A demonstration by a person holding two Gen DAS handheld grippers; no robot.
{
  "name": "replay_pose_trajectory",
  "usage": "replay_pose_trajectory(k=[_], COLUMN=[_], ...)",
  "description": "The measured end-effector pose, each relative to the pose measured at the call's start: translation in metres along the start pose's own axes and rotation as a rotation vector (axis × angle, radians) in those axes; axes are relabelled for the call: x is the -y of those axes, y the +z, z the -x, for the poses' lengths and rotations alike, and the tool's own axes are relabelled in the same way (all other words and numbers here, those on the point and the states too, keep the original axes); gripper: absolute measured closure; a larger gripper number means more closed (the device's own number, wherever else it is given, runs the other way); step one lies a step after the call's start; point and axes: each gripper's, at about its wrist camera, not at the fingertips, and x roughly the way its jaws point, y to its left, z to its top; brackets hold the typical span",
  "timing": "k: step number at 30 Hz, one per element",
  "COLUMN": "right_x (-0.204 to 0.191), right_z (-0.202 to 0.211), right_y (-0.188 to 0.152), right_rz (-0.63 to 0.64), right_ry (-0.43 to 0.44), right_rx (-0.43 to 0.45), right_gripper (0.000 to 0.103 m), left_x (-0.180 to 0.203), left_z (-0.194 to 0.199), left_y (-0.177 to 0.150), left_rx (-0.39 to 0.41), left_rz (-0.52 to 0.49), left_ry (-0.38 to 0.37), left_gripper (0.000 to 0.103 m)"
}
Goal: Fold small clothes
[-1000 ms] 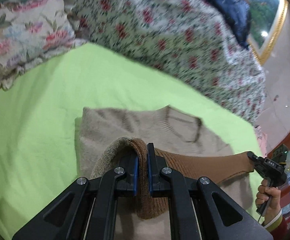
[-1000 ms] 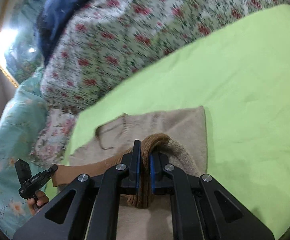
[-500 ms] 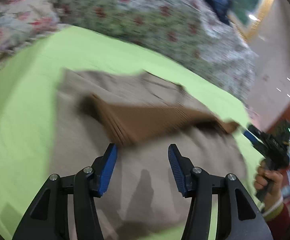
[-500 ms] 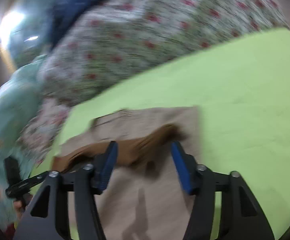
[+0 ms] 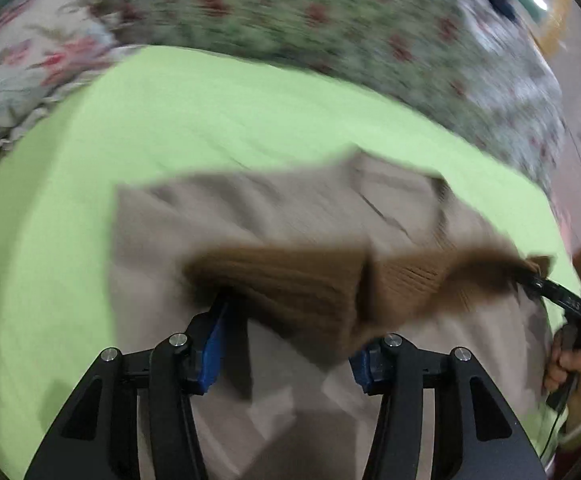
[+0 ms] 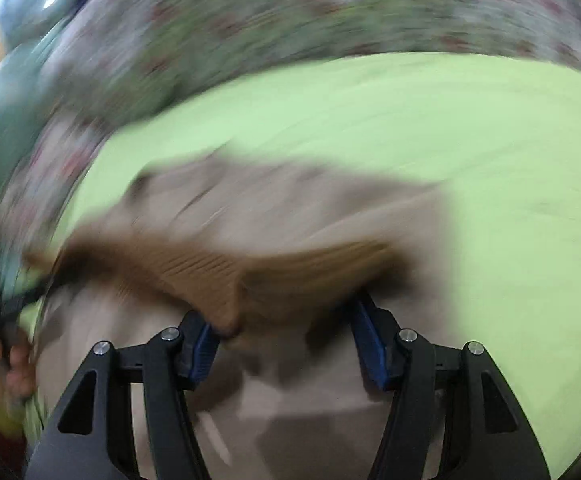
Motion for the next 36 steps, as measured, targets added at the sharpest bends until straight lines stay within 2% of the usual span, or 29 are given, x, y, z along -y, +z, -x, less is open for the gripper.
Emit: replay_pose_trajectory(k=[3,5,7,12,18,23,26,28,31,36], right_x=[0.034,0.04,0.037,0.008,-0.021,-0.033,-0.042,-0.049,-0.057,-0.06], right_z=[0.017,0.033,0.051,0.086,0.104,0.108,0.109,0.111,0.115,0.116], right_y=[0.002,-0.01,-0.029,-0.075,-0.121,-0.144,-0.151,-0.155,-0.158,-0.158], right_rz=[-0.172,-0.219,-0.219,-0.147,-0.155,-0.183,-0.178,-0.167,-0.154,-0.162], right_ry=[-0.062,-0.057,-0.01,0.062,0.165,0.208,0.235,0.245,0.258,0.276], right_rx=[0.089,0.12,0.133,0.158,0.143,0.095,0.072,0.066,0.065,0.054], right_gripper=[0.041,0.041,0.041,0.035,0.032,0.031,0.031,0.031,0.031,0.031], left_x=[-0.027,-0.037,-0.035,-0.023,-0.003,0.002,-0.001,-0.005,-0.016,-0.031], left_z=[0.005,0.021,0.044,0.101,0.139,0.133,0.121,0.113,0.1,0.088], left_y=[0.008,-0.002,-0.02,-0.079,-0.151,-0.188,-0.197,-0.199,-0.197,-0.173], left_rx=[0.017,0.04,0.064,0.111,0.095,0.03,0.008,0.018,0.044,0.105], left_rz=[0.116,0.155,0.16,0.2,0.251,0.309,0.367,0.407,0.497,0.572], left_ry=[-0.028,-0.02,-0.03,-0.151,-0.234,-0.31,-0.353,-0.362,-0.37,-0.347], left_gripper=[0.052,0.048,0.048,0.043,0.038,0.036,0.032,0.024,0.023,0.023])
